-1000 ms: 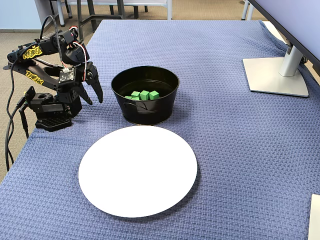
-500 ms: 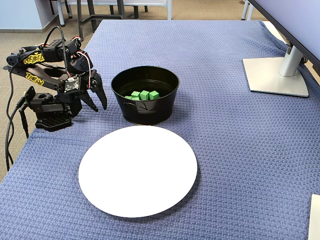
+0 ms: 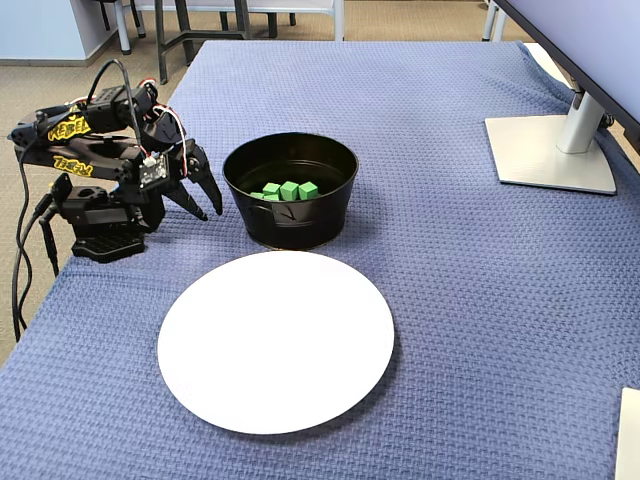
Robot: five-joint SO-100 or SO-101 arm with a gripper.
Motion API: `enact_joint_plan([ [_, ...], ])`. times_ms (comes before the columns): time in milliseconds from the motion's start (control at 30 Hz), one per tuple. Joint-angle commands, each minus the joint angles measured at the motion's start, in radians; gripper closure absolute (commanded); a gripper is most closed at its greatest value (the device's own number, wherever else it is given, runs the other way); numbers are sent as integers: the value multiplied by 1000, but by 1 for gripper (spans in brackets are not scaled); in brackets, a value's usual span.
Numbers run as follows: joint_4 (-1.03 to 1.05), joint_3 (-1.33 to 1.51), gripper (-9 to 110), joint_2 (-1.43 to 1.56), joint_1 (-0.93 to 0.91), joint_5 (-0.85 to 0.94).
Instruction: Pick up the green cubes from the white plate and place them in the black recipient
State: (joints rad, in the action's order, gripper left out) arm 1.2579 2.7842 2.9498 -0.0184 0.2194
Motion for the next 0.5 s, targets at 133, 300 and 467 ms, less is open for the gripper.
enact_joint_plan([
  [133,-32,0,100,11,-5,-9],
  [300,-46,9,100,17,-21,-11],
  [467,-81,40,101,21,-17,-3],
])
